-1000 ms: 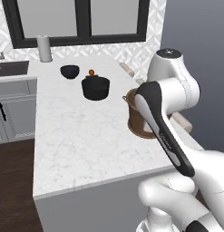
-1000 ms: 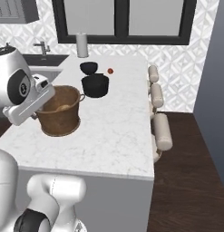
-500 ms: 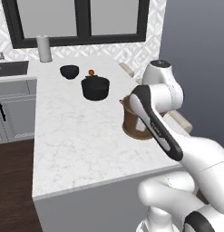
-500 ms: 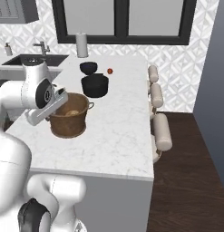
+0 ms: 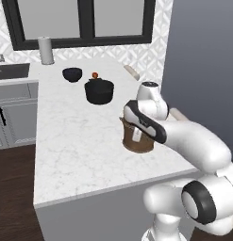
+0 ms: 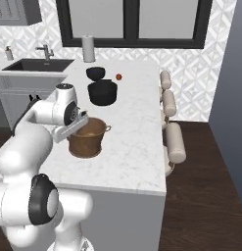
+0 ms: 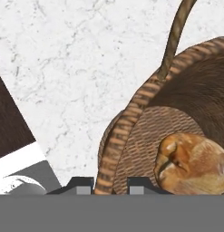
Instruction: Open the cabinet, pick up the bread from the cabinet and place it in the basket. Then move the basket to the dining counter.
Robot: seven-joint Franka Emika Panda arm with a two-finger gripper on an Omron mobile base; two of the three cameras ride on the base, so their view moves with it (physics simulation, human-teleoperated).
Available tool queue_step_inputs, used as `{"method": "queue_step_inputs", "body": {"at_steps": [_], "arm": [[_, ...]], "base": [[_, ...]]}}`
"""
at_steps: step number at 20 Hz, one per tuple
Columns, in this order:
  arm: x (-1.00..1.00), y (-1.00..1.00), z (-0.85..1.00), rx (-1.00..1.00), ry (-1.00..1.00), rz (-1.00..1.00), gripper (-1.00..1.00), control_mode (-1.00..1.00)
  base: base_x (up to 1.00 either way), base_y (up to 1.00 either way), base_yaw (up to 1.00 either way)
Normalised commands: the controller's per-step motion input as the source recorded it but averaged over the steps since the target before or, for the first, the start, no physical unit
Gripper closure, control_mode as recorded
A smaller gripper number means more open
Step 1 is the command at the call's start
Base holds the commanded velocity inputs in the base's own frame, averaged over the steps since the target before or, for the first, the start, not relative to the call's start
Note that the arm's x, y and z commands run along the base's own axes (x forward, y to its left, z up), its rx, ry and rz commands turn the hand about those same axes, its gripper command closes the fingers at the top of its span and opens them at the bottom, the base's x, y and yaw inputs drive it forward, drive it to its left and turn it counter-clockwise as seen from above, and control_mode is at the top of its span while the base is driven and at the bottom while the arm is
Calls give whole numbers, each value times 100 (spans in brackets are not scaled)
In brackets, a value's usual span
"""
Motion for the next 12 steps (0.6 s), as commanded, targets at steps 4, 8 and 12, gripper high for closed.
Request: {"method": "queue_step_inputs", "body": {"at_steps": [4, 8, 12], "arm": [[61, -21, -76, 0, 14, 0, 100, -100], [42, -11, -90, 0, 2, 0, 100, -100], [4, -4, -82, 0, -1, 0, -100, -100]], "base": [[0, 0, 0], [0, 0, 0], [0, 0, 0]]}}
